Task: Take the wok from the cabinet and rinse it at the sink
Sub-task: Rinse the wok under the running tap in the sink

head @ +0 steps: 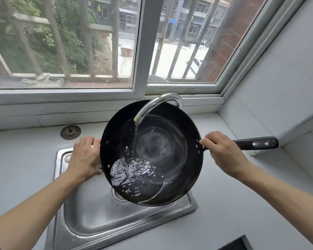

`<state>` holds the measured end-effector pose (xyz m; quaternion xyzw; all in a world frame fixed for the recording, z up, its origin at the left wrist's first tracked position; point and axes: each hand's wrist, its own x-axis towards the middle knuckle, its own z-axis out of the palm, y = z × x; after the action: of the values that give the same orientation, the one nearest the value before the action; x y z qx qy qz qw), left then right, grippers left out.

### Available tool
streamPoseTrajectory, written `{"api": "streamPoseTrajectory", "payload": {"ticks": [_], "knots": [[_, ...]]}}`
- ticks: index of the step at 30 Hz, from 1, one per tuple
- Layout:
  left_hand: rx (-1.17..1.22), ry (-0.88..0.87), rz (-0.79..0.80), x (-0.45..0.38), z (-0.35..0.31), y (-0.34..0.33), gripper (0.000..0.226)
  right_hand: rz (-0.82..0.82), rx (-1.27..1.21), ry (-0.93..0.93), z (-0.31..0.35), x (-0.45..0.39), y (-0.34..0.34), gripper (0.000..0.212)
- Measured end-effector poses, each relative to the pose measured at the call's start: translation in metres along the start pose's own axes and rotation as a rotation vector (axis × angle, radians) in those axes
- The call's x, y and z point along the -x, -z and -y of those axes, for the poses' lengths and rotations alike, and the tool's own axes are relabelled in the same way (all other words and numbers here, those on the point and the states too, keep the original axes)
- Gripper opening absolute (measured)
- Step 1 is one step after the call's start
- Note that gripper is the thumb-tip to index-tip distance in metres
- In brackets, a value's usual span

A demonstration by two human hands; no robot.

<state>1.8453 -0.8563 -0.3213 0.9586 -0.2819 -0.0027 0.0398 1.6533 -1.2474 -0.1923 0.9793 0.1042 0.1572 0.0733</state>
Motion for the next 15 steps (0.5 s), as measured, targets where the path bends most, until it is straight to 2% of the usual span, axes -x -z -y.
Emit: {"api": "streamPoseTrajectory", "payload": {"ticks": [5,15], "knots": [[0.058,-0.033,0.023,-0.001,-0.008,-0.016,0.102,0.046,0.036,-0.004,0.004,0.004,0.016,0.052],[0.121,-0.073,0.007,-0.015,-0.021,-0.034,0.104,0.102,0.126,-0.06,0.022,0.012,0.035,0.049]]}}
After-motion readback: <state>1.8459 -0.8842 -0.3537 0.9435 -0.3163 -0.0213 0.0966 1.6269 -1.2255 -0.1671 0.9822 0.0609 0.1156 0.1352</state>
